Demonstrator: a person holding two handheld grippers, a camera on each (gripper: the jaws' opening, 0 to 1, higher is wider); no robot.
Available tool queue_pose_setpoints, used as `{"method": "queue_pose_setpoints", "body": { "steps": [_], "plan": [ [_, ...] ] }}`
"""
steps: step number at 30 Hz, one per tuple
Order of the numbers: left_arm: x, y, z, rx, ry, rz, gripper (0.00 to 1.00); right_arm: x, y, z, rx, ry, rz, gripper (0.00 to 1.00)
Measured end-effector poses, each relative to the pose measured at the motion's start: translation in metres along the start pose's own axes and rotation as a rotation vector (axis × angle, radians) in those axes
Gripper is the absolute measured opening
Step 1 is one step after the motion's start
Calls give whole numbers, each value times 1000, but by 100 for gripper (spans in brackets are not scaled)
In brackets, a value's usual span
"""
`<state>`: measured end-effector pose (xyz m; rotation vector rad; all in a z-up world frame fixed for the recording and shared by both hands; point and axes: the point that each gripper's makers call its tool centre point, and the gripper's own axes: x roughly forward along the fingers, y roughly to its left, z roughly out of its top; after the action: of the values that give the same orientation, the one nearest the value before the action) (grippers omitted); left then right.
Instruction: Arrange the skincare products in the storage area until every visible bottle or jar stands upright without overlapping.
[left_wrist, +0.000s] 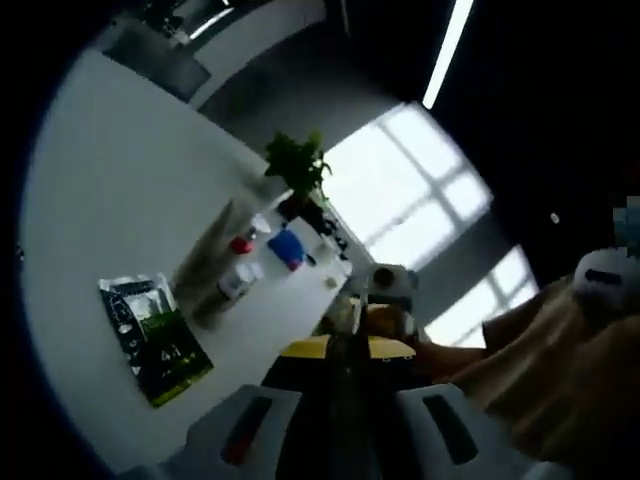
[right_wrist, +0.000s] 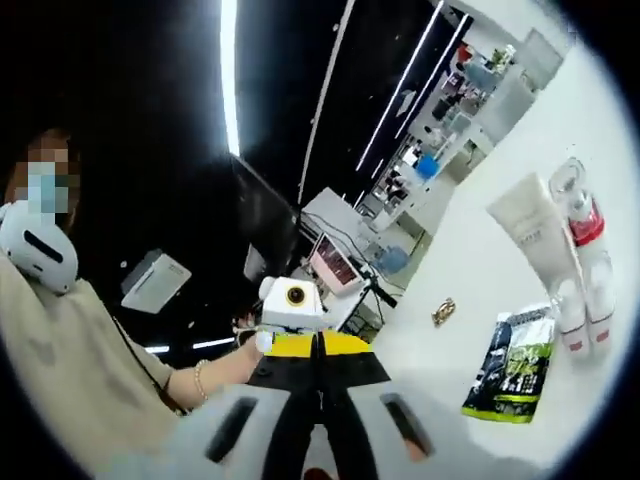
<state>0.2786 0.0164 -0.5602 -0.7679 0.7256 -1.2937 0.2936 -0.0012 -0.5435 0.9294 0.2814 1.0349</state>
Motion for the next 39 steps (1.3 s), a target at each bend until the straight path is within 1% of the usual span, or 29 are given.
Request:
{"method": "queue_pose_setpoints", "body": {
  "steps": [1,3,5,6,10,11,12,13,15,18,19,20,21,22,23,25,26,27,31,32,34,35,37,38,39],
  "plan": [
    [1,1,1,-5,-40,5,10,-1,-1,3,35,-41,-7,1],
    [2,1,-3,-19,-72,1,9,-2,-4,4,79,-93,-27,1],
    [3,0,-5,-31,-110,1,8,-2,-6,3,113,-128,-36,1],
    [4,0,-8,-40,-124,-3,7,-3,-8,2,124,-141,-49,1],
    [3,0,-16,-77,-165,4,0,-2,-10,-4,167,-164,-62,1],
    [2,2,-14,-95,-191,12,0,-2,-11,-6,159,-162,-70,1],
    [1,5,-17,-102,-197,22,0,-2,-12,-7,151,-158,-79,1],
    [0,6,-18,-117,-195,28,0,-2,-16,-10,118,-137,-106,1],
    [-2,7,-20,-145,-195,38,0,-2,-19,-15,52,-100,-133,2],
    [-4,7,-23,-178,-182,56,0,-2,-22,-18,-11,-61,-150,5],
    [-7,6,-24,-188,-170,55,0,-1,-22,-17,-41,-47,-151,6],
    [-8,5,-24,-186,-164,58,0,-1,-20,-16,-45,-46,-141,5],
    [-10,5,-25,-187,-156,61,0,0,-18,-16,-53,-36,-126,5],
    [-13,4,-26,-191,-142,57,0,1,-13,-16,-64,-17,-94,5],
    [-14,3,-27,-194,-135,53,0,2,-12,-15,-68,-10,-85,5],
    [-19,4,-28,-208,-123,51,0,4,-9,-16,-101,29,-73,6],
    [-22,5,-28,-207,-120,54,0,6,-11,-17,-137,61,-84,5],
    [-23,6,-29,-207,-116,58,0,6,-12,-17,-159,75,-93,4],
    [-27,9,-29,-224,-112,60,0,13,-18,-21,-204,123,-122,3],
    [-28,11,-29,-227,-112,64,0,14,-21,-23,-245,154,-141,2],
    [-31,16,-32,-236,-101,86,0,17,-23,-27,-300,190,-151,1],
    [-33,20,-32,-236,-103,99,0,20,-26,-29,-342,205,-171,1],
    [-38,27,-32,-241,-108,129,0,24,-30,-33,-374,227,-206,1],
    [-40,32,-33,-234,-113,150,0,25,-30,-34,-377,227,-208,1],
    [-43,39,-31,-224,-133,181,0,29,-32,-36,-379,227,-218,1]
  ]
}}
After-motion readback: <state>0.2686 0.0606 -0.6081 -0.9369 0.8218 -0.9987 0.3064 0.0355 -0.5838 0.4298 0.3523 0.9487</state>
